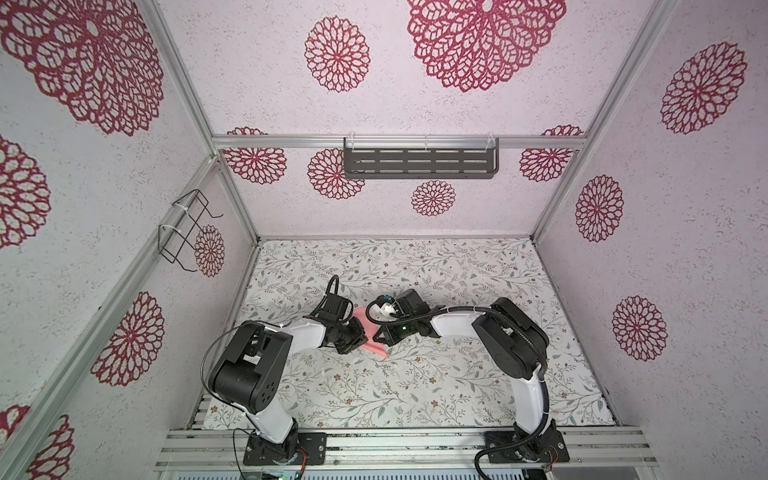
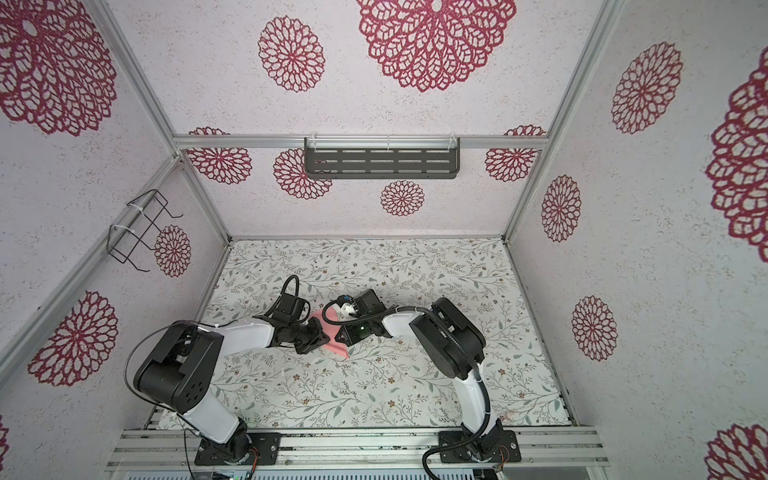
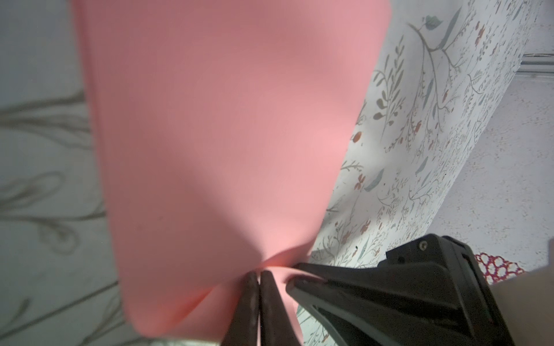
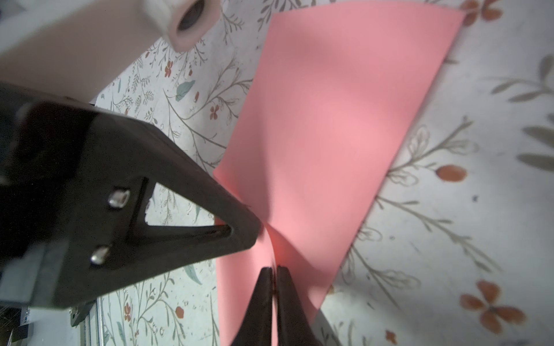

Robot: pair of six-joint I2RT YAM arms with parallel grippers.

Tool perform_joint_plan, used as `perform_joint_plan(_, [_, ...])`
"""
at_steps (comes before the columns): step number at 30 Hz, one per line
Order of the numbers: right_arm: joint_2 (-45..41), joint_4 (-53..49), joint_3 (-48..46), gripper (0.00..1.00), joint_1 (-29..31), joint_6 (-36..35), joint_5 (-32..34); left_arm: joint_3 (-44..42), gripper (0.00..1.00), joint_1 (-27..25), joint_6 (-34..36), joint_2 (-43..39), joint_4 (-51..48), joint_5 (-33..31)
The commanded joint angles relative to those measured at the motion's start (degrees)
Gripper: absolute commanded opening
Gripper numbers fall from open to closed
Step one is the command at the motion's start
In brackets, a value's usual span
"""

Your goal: Fold a paper plane with a square sheet of paper (pick it up from the middle)

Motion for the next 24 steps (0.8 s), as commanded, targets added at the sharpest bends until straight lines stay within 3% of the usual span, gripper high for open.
perform_joint_plan(1, [0.19, -3.32, 0.47, 0.12, -0.46, 2.23, 2.49, -1.19, 0.07, -0.4, -0.61, 0.96, -1.74, -2.52])
perform_joint_plan(8, [-8.58, -1.44, 0.99, 0.18, -1.89, 7.48, 5.06, -1.05, 0.05, -0.39, -0.56, 1.73, -4.31, -5.07])
perform_joint_plan(16, [-13.25, -6.16, -2.69, 0.24, -0.86, 3.94, 6.7, -0.23, 0.05, -0.47, -1.25, 2.23, -3.66, -5.16])
perform_joint_plan(24, [-14.15, -4.18, -7.42, 0.4, 2.09, -2.98, 12.18, 1.42, 0.08, -0.4, -1.29, 0.93, 0.25, -3.01])
